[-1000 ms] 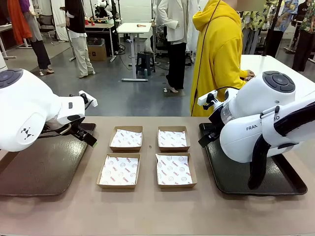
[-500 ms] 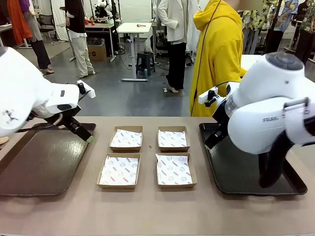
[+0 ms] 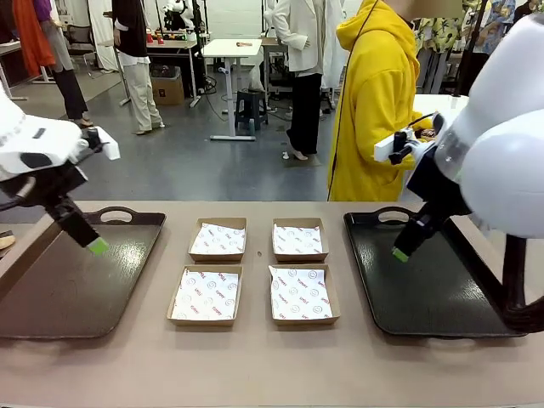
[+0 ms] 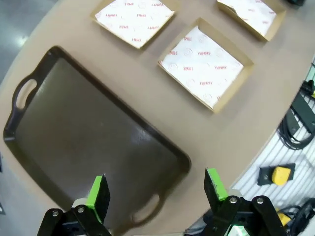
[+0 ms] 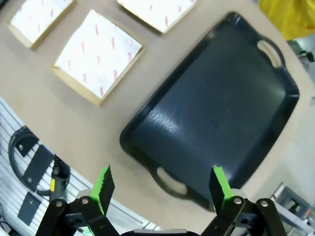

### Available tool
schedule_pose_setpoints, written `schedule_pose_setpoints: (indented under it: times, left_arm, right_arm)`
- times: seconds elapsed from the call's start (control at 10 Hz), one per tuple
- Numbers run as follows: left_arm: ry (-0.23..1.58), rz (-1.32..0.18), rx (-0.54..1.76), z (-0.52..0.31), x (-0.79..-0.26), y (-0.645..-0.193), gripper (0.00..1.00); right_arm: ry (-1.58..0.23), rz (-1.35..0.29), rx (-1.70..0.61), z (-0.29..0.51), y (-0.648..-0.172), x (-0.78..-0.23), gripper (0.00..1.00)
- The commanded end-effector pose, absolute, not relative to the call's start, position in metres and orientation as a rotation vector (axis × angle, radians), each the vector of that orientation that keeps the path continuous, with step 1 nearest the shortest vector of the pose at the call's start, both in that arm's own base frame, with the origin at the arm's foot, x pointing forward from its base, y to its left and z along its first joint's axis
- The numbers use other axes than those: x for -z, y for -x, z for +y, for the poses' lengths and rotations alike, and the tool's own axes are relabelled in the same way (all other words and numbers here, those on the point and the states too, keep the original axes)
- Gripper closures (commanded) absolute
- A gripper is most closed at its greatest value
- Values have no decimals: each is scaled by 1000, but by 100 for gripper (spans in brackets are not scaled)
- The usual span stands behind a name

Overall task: Individually package the donuts and arrange them on the tray.
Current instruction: Pick up one Paper togo box.

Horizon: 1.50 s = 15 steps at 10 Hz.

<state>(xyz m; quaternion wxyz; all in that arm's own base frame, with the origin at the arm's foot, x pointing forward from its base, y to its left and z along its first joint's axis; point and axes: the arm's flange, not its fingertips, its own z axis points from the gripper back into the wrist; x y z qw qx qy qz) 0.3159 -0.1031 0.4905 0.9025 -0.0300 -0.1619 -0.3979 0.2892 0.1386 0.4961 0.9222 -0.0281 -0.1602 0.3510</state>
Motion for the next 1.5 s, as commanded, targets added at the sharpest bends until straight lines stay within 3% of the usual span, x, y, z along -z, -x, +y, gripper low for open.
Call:
schedule_pose_setpoints:
  times: [0.0,0.1,0.6,0.9,1.0,1.2,1.4]
  left_arm:
    - [-6,-414,814,-63,-398,-202,0]
    - [62,-335,823,-103,-490,-316,0]
    - [47,-323,817,-100,-493,-313,0]
    - [906,-267,636,-59,-488,-321,0]
    - [1119,-240,572,-46,-488,-324,0]
    - [1386,-214,450,-20,-480,-326,0]
    - [1453,-186,332,5,-469,-332,0]
  right_arm:
    - [111,-398,-671,81,-204,-383,0]
    - [58,-329,-721,139,-289,-496,0]
    - [66,-332,-714,135,-288,-499,0]
    - [-740,-438,-509,68,-281,-476,0]
    - [-917,-469,-446,45,-281,-466,0]
    - [-1156,-492,-364,7,-285,-448,0]
    - [-1279,-457,-303,-20,-295,-433,0]
